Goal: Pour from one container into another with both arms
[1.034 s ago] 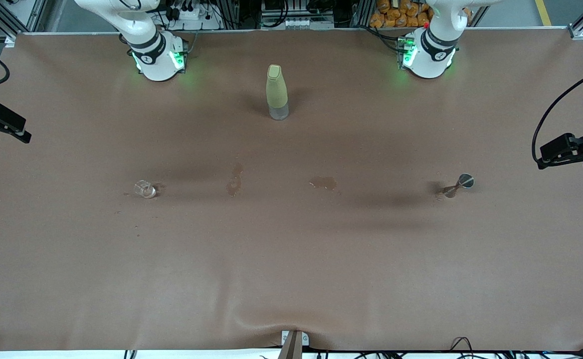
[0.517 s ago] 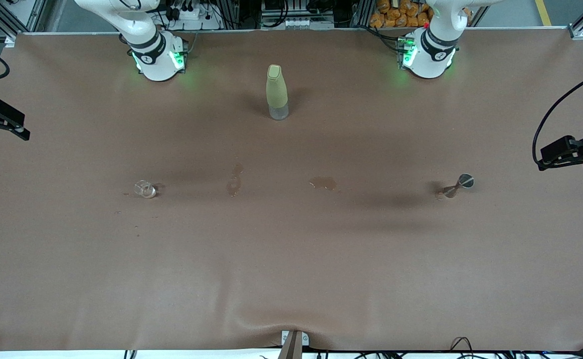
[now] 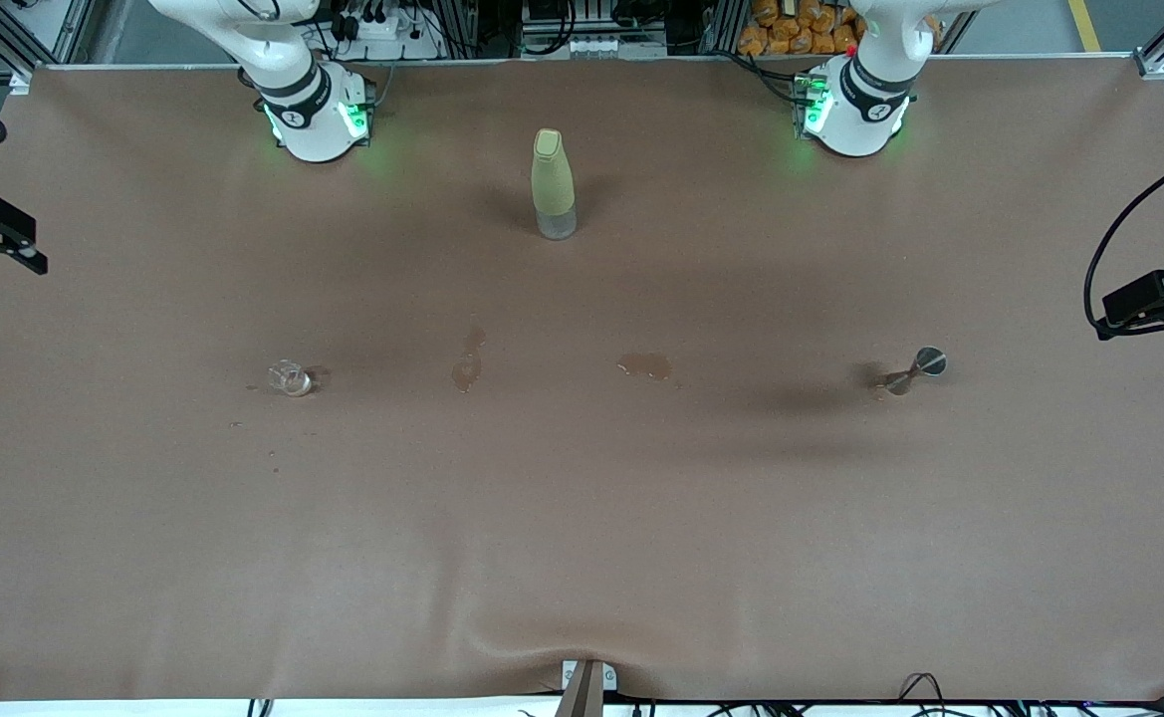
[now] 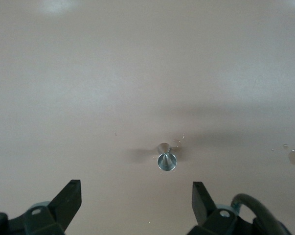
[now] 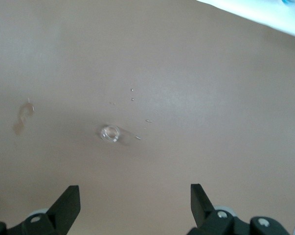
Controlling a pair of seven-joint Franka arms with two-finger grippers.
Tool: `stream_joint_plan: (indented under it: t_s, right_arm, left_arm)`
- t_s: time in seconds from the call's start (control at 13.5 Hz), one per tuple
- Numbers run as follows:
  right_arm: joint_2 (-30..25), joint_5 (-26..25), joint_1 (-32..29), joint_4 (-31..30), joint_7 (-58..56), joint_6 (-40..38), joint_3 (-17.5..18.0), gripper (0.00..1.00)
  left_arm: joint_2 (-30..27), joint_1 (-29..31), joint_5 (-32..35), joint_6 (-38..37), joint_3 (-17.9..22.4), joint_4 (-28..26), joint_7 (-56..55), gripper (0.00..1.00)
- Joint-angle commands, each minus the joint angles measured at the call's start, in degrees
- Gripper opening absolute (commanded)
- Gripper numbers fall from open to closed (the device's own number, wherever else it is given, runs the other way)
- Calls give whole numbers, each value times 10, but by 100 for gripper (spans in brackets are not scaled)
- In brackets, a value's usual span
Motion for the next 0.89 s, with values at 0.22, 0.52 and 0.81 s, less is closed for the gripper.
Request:
stream_joint_plan:
  t_s: [0.22,0.52,0.81]
  right_arm:
    - [-7,4,-56,5,-357,12,6,100]
    - [-8,11,-83,7,-554,32,5,100]
    - [-7,24,-105,7,-611,31,4,100]
  left_arm:
    - [3,15,12,-2,-1,9,25,100]
    - [3,19,12,-2,-1,8,35,100]
    - [6,36,11,-2,-2,8,71,100]
